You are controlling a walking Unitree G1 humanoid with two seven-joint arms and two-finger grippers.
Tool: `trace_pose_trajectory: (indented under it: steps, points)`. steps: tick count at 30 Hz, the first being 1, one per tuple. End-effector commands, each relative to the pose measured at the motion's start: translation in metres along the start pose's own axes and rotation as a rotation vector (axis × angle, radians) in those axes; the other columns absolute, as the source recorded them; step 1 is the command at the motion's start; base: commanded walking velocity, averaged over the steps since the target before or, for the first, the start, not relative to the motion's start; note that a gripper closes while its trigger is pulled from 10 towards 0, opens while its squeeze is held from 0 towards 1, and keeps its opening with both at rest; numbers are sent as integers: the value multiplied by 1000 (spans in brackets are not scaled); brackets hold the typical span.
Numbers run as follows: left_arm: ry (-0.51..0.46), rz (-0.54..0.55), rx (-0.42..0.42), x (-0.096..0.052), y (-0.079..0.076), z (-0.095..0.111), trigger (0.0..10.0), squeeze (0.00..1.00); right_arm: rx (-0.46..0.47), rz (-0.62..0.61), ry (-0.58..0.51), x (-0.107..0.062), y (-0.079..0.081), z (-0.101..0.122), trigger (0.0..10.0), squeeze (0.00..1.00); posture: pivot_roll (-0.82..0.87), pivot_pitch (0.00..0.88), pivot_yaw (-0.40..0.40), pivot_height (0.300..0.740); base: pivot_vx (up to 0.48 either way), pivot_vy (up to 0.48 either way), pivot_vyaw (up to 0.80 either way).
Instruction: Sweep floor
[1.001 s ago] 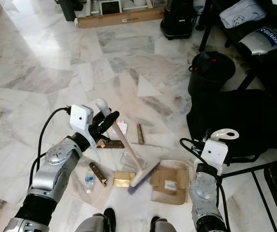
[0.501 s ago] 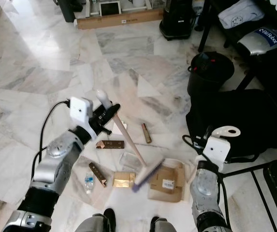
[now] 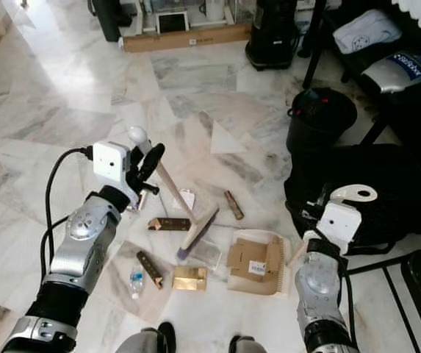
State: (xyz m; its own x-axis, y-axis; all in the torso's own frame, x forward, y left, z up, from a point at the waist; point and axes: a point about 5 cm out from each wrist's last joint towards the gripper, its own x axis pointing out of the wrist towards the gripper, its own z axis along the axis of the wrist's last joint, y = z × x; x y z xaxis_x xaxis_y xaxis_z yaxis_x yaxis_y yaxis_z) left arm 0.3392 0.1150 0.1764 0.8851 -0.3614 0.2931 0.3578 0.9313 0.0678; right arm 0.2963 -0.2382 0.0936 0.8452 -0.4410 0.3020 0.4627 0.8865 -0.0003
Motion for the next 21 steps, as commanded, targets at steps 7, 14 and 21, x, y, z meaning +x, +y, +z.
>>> trace_pose_trajectory:
  steps: [7, 14, 21]
  points:
    - [-58, 16, 23, 6, -4, 5, 10000, 0, 42, -37, -115, 6, -11, 25, 10000, 0, 71, 69, 25, 740, 0, 0, 0]
    - [-54, 56, 28, 4, -3, -2, 10000, 0, 96, -37, -132, 8, -7, 38, 10000, 0, 59, 46, 18, 740, 0, 0, 0]
    - [-58, 98, 41, 2, -1, -5, 10000, 0, 155, 27, -149, 6, 7, 51, 10000, 0, 55, 35, 16, 740, 0, 0, 0]
